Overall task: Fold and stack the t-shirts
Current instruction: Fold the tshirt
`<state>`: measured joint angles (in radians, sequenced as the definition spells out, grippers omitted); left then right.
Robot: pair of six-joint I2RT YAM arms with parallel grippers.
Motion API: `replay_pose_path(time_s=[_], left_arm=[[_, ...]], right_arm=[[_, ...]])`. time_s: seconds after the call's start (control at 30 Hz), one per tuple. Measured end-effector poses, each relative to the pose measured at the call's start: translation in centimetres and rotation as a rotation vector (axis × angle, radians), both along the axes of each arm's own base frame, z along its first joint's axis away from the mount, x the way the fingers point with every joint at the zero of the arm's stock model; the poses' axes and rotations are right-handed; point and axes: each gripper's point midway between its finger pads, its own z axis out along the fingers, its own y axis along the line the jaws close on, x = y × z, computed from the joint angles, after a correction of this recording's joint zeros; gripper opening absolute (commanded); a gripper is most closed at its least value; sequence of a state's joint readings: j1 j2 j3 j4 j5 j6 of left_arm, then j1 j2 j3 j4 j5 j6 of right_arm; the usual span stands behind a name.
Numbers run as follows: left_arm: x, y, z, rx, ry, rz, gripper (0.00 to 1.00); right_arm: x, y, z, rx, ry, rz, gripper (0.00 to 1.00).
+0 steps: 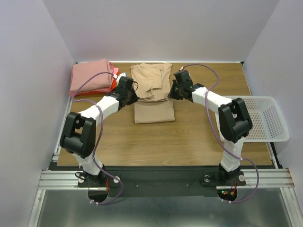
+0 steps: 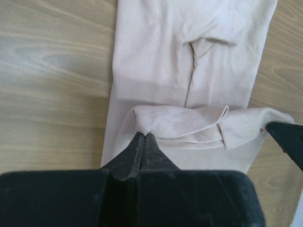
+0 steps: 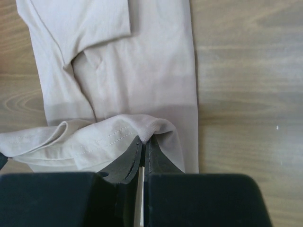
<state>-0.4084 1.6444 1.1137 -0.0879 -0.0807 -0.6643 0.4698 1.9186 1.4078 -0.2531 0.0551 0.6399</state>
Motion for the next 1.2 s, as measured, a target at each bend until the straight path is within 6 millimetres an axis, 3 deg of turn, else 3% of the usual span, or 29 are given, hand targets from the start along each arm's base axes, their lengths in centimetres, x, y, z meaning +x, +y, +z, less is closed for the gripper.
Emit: replay_pose_path(time_s=[0.3, 0.37, 0.43, 0.5, 0.53, 0.57, 0.6, 0.67, 0.77, 0.87, 1.03, 1.2], left_arm=[[4.2, -0.6, -0.9, -0.018, 0.006, -0.025, 0.00], [4.9, -0.4, -1.3, -0.015, 0.011, -0.017, 0.00], [5.3, -0.4, -1.4, -0.014, 0.014, -0.014, 0.14], [6.0, -0.1, -1.6, -0.013, 0.019, -0.010, 0.32], [6.3, -0.1, -1.5, -0.016, 0.023, -0.011, 0.42], [6.7, -0.1, -1.4, -0.018, 0.021, -0.015, 0.81], [6.9, -0.1, -1.3, -0.015, 0.021, -0.026, 0.98], [7.2, 0.0, -1.0, -0.023, 0.020, -0.027, 0.98], [7.1, 0.1, -0.8, -0.019, 0.020, -0.033, 0.98], [5.9, 0.3, -0.6, -0.024, 0.020, -0.041, 0.98], [-0.4, 1.7, -0.4, -0.040, 0.037, -0.048, 0.98], [-6.0, 1.3, -1.9, -0.081, 0.056, -0.078, 0.98]], right_arm=[[3.6, 0.2, -1.3, 0.011, 0.005, 0.003, 0.05], [4.5, 0.4, -1.6, 0.016, 0.000, 0.002, 0.11], [5.0, 0.6, -2.1, 0.018, 0.006, 0.008, 0.24], [5.2, 0.7, -2.5, 0.024, 0.014, 0.016, 0.50], [5.3, 0.6, -2.5, 0.026, 0.014, 0.026, 0.75], [5.4, 0.6, -2.5, 0.028, 0.014, 0.028, 0.79], [5.4, 0.6, -2.4, 0.030, 0.011, 0.037, 0.88], [5.5, 0.5, -2.0, 0.030, 0.002, 0.048, 0.98], [5.2, 0.5, -1.3, 0.035, -0.006, 0.067, 1.00], [3.7, 0.5, -0.4, 0.051, -0.007, 0.096, 1.00], [-1.5, -0.4, 0.7, 0.090, 0.016, 0.154, 1.00], [-7.5, -2.2, -1.2, 0.109, 0.084, 0.165, 1.00]])
